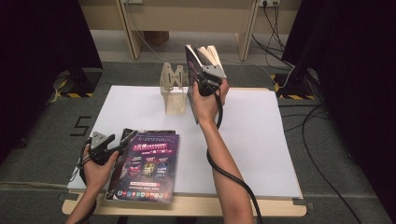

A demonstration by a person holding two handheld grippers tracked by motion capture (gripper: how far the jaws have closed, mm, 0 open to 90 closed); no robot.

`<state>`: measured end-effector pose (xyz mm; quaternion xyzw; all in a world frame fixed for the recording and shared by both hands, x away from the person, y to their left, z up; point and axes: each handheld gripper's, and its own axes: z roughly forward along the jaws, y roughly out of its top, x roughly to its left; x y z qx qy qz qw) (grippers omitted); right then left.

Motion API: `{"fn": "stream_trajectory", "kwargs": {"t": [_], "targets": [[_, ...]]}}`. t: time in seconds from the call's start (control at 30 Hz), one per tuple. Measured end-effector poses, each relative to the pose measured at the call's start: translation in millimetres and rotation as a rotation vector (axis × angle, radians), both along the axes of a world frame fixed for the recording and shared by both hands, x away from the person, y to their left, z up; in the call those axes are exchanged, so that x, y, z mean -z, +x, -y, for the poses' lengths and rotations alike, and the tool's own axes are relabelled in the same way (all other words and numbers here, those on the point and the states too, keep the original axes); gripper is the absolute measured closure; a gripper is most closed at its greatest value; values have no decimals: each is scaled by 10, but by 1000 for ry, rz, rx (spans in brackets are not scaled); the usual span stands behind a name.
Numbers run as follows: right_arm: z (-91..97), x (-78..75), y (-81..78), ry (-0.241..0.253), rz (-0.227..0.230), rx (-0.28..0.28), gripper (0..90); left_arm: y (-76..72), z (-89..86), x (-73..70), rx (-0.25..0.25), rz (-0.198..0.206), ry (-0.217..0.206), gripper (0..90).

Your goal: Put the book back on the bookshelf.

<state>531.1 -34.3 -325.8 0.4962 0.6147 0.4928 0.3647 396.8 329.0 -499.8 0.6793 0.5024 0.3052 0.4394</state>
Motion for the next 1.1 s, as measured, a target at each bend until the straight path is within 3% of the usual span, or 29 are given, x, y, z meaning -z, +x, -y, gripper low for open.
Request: {"fn": "stream_trajectory", "kwargs": {"t": [0.23, 1.1], "targets": [[28, 19, -53, 20, -23, -11, 760, -1, 4, 1, 0, 2, -1, 373], [168, 9, -316, 46, -25, -35, 663, 0, 11, -2, -1, -4, 10, 371]]}}
